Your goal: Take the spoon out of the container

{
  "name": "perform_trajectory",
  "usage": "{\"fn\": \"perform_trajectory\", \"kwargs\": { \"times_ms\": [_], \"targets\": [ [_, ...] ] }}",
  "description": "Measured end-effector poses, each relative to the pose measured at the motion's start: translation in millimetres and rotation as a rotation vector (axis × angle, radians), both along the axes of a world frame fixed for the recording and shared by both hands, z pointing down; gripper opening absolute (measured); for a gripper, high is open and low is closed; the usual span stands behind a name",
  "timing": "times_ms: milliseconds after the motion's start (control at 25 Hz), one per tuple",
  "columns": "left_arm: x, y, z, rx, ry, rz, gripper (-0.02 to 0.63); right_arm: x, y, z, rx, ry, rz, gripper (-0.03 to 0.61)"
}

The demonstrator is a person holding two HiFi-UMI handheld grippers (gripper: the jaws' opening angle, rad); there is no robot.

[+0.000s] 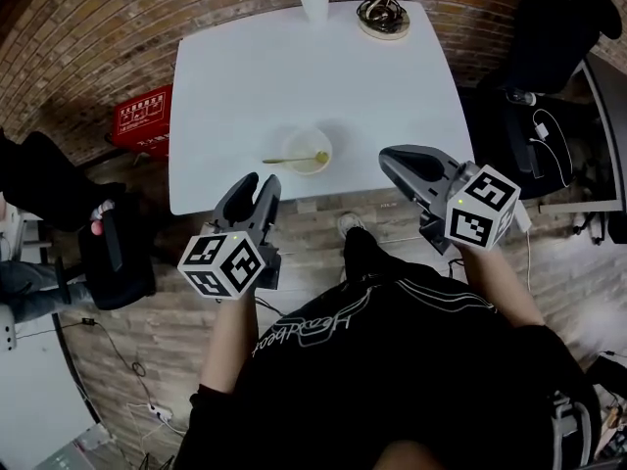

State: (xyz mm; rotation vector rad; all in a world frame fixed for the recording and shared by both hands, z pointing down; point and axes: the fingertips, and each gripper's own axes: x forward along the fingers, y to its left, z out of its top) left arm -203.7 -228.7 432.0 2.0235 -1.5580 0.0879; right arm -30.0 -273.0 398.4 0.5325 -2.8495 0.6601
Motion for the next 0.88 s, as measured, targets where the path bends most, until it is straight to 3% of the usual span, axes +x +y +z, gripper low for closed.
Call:
{"fn": "perform_trajectory", "kwargs": {
  "times_ms": [200,480,880],
  "targets": [
    [-8,-17,25,-0.044,0.025,-0.030,0.192,-9,-20,13,-0.029,0.013,-0.020,-0.003],
    [-17,-34,59,-0.104,0.060,-0.072,0.193,-14,-40,28,-0.057,0.032,-0.042,-0.003],
    [-13,-47,80,-0.121,0.091,-0.079,0.171,-14,-55,40,-0.079,0.044,-0.046,-0.003]
  ]
}}
